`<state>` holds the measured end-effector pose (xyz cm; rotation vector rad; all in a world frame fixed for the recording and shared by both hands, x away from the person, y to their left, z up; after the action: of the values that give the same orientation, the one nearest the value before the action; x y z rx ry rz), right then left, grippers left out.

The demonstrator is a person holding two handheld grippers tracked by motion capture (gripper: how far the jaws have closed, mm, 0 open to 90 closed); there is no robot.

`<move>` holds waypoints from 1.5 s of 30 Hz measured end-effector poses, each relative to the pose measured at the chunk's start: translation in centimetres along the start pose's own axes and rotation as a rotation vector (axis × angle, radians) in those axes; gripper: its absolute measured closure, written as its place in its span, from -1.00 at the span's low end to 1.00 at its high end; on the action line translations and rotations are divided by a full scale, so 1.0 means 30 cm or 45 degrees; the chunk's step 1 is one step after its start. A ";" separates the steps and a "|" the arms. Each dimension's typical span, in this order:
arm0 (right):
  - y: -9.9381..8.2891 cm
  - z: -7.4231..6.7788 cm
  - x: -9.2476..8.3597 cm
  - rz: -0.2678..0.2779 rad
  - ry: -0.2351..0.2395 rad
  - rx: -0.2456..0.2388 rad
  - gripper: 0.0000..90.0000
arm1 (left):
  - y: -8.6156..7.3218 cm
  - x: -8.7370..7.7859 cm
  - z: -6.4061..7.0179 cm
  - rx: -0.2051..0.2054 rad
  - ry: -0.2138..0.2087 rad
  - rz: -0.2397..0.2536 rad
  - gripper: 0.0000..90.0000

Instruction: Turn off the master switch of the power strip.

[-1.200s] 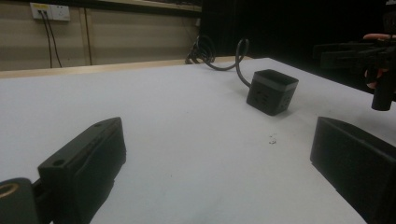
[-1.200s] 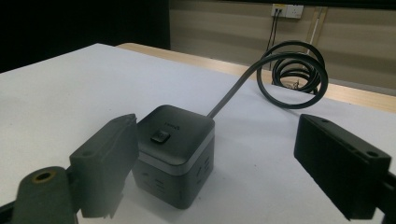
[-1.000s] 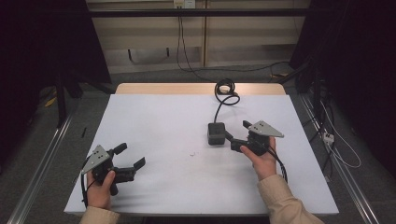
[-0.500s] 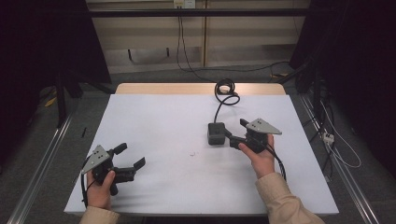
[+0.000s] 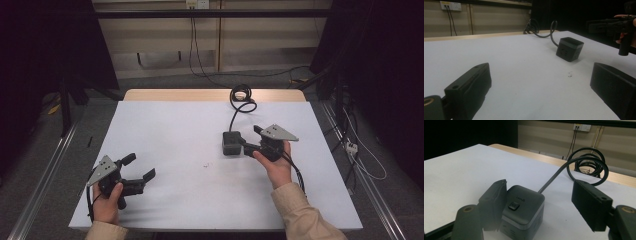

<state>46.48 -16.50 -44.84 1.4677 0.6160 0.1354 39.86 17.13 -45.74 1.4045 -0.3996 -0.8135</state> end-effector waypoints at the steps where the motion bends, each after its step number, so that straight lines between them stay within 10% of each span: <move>1: -0.001 0.001 0.001 -0.001 0.001 0.000 -0.36 | 0.000 0.000 0.000 -0.001 0.000 0.000 -0.93; 45: 0.000 -0.031 0.047 -0.016 0.066 0.010 0.37 | 0.000 0.003 0.002 0.001 -0.004 0.001 -0.93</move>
<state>47.24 -15.04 -45.25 1.4715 0.6682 0.1621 39.87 17.03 -45.74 1.4040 -0.4031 -0.8147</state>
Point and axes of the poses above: each handheld gripper's, and its own axes: x roughly forward along the jaws, y roughly out of its top, z roughly to its right, the point moved 10 cm from there along x, roughly forward along the jaws
